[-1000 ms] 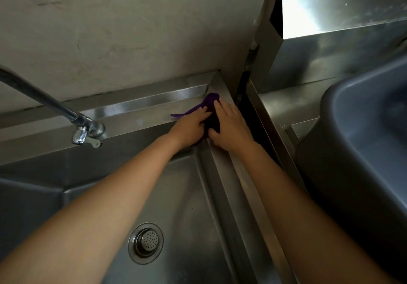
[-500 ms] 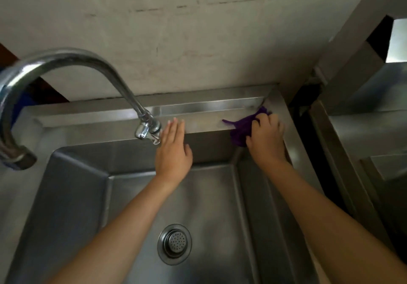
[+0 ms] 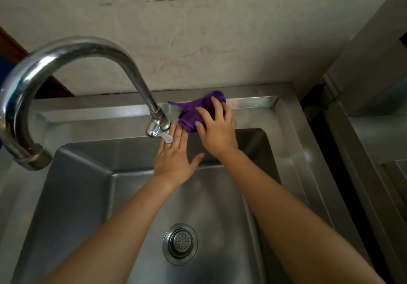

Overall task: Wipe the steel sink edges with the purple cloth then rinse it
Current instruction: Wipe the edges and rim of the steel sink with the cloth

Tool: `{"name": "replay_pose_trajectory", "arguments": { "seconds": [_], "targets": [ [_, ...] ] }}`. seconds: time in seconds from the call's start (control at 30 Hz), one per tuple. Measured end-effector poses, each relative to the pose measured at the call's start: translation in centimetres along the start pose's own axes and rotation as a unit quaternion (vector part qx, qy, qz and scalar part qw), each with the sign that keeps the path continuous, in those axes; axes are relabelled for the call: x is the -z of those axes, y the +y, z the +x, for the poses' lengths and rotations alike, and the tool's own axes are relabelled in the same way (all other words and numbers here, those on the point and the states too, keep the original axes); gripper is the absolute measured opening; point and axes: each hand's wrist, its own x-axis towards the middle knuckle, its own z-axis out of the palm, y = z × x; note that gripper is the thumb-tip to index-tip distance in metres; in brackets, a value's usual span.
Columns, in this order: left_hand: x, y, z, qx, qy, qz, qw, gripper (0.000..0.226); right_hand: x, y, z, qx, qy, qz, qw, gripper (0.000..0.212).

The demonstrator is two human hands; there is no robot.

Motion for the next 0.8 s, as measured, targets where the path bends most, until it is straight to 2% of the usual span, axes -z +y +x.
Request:
{"name": "replay_pose_trajectory", "arguments": {
  "seconds": [0.1,0.2,0.4,0.5,0.57,0.73,0.8],
  "targets": [
    [-0.1,0.1,0.0,-0.002,0.0,0.002,1.0,0.09,0.1,0.7,-0.3,0.026,0.022,-0.02,0.999,0.043],
    [0.0,0.0,0.0,-0.003,-0.001,0.001,1.0,0.088,0.9,1.6,-0.3,0.055,0.012,-0.056,0.997,0.038],
    [-0.4,0.8,-0.1,0.01,0.025,0.014,1.0,0.081,3.9,8.0,-0.9,-0.033,0.048,-0.135,0.989,0.039],
    [-0.8,1.9,0.4,0.022,0.051,0.028,0.998,0.082,5.3,10.4,-1.1,-0.032,0.041,-0.184,0.982,0.035],
    [-0.9,2.7,1.0,0.0,0.052,0.03,0.998,0.08,5.4,10.6,-1.1,-0.034,0.042,-0.193,0.98,0.032],
    [-0.8,5.9,4.3,-0.124,0.04,0.039,0.991,0.073,6.0,9.9,-3.8,-0.063,0.053,-0.224,0.971,0.025],
    [-1.1,6.9,5.4,-0.138,0.026,0.049,0.989,0.071,6.4,9.8,-5.8,-0.052,0.047,-0.24,0.968,0.023]
  ]
}}
